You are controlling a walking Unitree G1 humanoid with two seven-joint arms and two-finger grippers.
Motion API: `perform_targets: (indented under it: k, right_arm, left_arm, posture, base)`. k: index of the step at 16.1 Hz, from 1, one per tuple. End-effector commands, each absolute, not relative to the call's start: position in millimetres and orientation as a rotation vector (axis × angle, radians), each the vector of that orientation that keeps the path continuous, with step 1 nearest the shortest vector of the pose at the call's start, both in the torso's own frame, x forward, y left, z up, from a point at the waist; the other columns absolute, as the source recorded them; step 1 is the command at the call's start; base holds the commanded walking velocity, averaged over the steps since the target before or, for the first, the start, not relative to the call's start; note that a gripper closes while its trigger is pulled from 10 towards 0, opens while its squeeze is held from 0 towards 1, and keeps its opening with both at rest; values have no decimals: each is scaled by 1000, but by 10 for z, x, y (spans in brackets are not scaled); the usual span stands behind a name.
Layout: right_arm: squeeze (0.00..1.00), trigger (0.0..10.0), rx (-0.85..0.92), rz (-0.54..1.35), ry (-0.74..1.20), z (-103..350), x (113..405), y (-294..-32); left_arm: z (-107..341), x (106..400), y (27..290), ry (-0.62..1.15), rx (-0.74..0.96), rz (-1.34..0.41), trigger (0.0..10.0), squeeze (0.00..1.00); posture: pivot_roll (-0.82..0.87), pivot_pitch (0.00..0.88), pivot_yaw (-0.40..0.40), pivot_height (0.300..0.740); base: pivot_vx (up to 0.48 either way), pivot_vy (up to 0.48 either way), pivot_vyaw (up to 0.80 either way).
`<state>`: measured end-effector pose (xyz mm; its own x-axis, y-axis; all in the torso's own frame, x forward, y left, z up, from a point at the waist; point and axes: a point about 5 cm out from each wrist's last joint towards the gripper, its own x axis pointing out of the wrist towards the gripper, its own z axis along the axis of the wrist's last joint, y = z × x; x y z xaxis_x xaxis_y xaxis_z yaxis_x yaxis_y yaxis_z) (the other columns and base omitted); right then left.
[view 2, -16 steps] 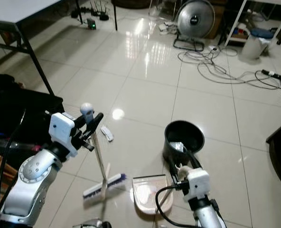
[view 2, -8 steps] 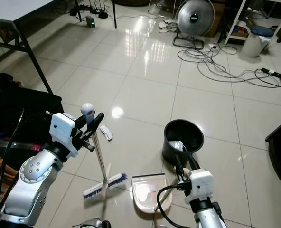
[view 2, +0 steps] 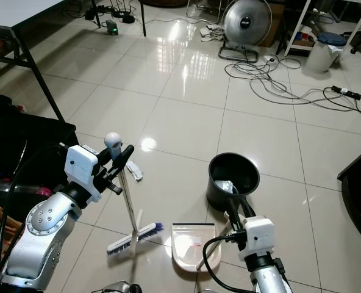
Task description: Sweep floor
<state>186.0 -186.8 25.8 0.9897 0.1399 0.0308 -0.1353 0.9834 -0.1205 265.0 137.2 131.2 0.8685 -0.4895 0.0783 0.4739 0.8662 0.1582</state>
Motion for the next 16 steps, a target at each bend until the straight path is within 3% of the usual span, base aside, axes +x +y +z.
perform_targets:
  k: [1, 2, 15, 16]
  right_arm:
    - [718, 10000, -133, 122, -14, 228, 1839, -1903]
    - [1000, 10000, -125, 125, -20, 240, 1846, -1889]
    - [1000, 10000, -1, 211, -227, 1017, 1640, -1629]
    - [337, 10000, 26, 215, -269, 1227, 1723, -1576]
  left_arm:
    - [1392, 2659, 1361, -153, 144, -503, 10000, 0]
    - [1388, 2659, 1365, -152, 144, -502, 10000, 0]
    - [1405, 2606, 1481, -135, 171, -486, 10000, 0]
    - [1433, 2628, 1532, -133, 157, -455, 10000, 0]
  posture:
    - [31, 65, 7, 740]
    - [38, 65, 13, 740]
    - [53, 47, 22, 740]
    - [39, 43, 26, 740]
  base:
    - [0, 0, 0]
    - [0, 0, 0]
    - [0, 0, 0]
    - [0, 0, 0]
